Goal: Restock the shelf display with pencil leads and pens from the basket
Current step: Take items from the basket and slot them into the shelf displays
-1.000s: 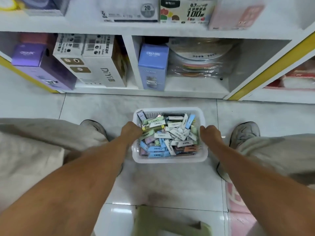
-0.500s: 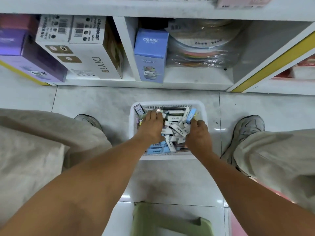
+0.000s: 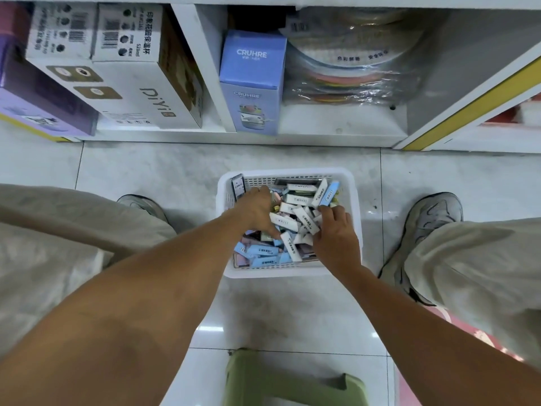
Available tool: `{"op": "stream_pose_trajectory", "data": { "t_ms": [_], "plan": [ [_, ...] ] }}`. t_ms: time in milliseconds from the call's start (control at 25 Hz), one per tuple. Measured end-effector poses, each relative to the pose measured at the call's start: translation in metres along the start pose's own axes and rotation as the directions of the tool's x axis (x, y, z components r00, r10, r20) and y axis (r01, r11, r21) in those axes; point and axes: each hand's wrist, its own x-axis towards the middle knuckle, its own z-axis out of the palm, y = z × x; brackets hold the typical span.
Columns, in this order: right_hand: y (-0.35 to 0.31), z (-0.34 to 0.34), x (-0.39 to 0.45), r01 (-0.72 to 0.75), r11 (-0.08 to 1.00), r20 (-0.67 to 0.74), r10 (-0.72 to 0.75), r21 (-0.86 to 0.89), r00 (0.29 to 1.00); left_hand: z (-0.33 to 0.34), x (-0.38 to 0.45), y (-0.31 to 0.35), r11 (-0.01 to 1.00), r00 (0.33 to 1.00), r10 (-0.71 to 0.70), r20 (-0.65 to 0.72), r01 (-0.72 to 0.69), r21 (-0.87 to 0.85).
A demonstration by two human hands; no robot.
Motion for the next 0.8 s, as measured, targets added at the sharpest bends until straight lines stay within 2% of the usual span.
{"op": "stream_pose_trajectory", "data": {
  "t_ms": [200, 520, 640, 800],
  "plan": [
    [0.000, 0.004, 0.002, -0.023, 0.999, -0.017, 0.023, -0.025, 1.000, -0.006, 0.000, -0.014, 0.989, 0.987, 0.079, 0.139, -0.060, -0.134],
    [-0.003, 0.003, 0.005, -0.034, 0.999, 0.003, 0.034, -0.026, 0.999, -0.002, -0.010, -0.005, 0.972, 0.995, 0.067, 0.070, -0.049, -0.228],
    [-0.004, -0.001, 0.004, -0.035, 0.999, 0.031, 0.036, -0.018, 0.999, -0.009, -0.008, -0.001, 0.961, 0.999, 0.038, 0.004, -0.035, -0.274],
    [-0.006, -0.006, 0.003, -0.035, 0.999, 0.070, 0.035, -0.002, 0.997, -0.002, -0.014, 0.003, 0.972, 0.995, 0.076, 0.057, -0.061, -0.225]
  ]
}}
